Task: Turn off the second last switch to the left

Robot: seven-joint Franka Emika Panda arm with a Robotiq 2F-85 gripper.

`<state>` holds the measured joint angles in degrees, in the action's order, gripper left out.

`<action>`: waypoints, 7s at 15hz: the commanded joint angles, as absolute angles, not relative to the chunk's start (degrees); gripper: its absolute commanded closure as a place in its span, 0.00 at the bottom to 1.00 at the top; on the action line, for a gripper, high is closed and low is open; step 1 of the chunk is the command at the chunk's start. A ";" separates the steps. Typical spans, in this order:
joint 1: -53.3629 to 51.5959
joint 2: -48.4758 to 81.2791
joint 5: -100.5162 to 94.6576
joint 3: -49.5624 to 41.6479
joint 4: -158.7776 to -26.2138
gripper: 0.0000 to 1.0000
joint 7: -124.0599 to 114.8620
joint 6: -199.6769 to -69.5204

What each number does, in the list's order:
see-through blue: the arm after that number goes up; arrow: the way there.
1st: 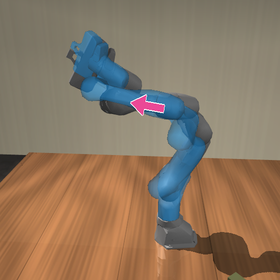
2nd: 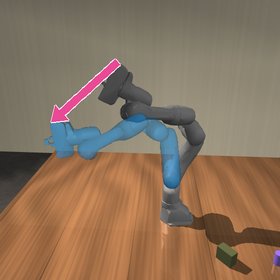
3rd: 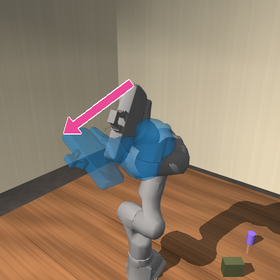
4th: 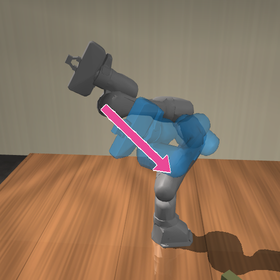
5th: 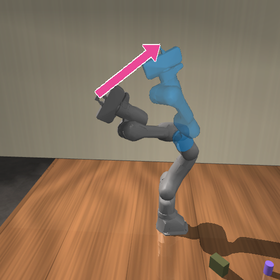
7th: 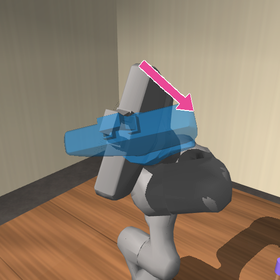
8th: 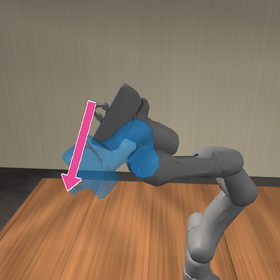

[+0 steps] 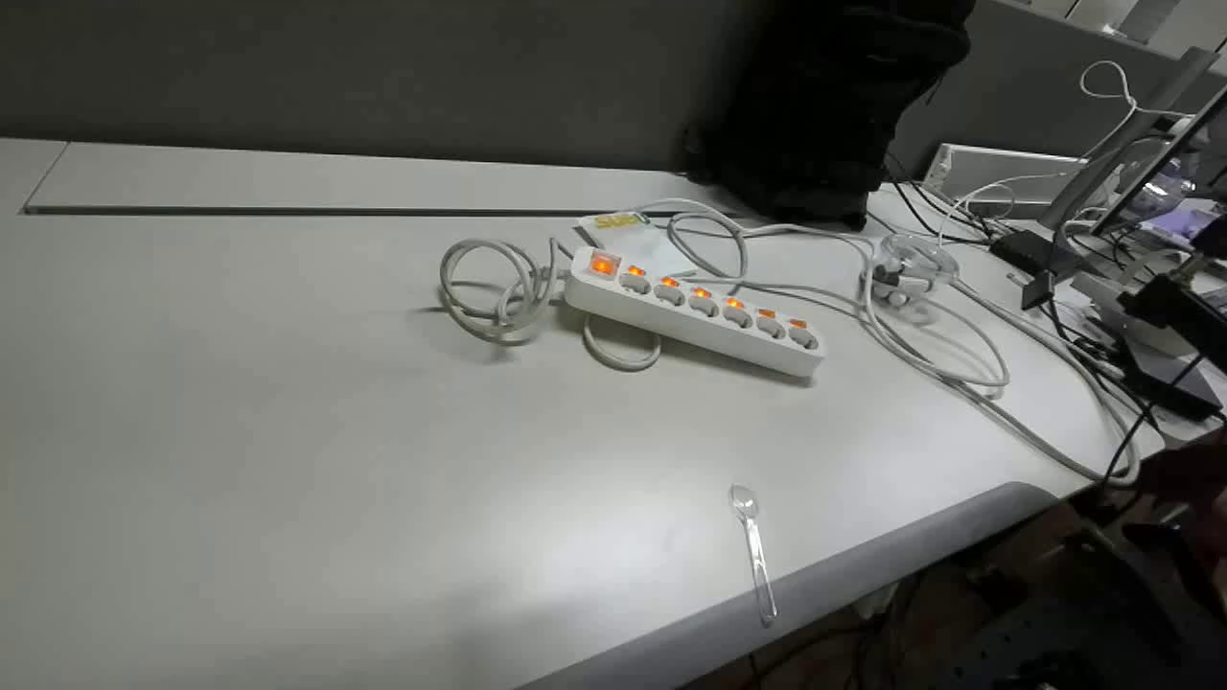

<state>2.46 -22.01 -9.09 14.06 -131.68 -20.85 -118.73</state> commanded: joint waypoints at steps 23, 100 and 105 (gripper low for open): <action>1.74 -10.72 -12.52 10.29 -128.47 0.25 -20.34 -121.53; -4.57 34.37 7.98 -6.86 -112.07 1.00 -35.09 -147.89; -4.99 34.68 7.47 -7.18 -112.26 1.00 -35.36 -147.96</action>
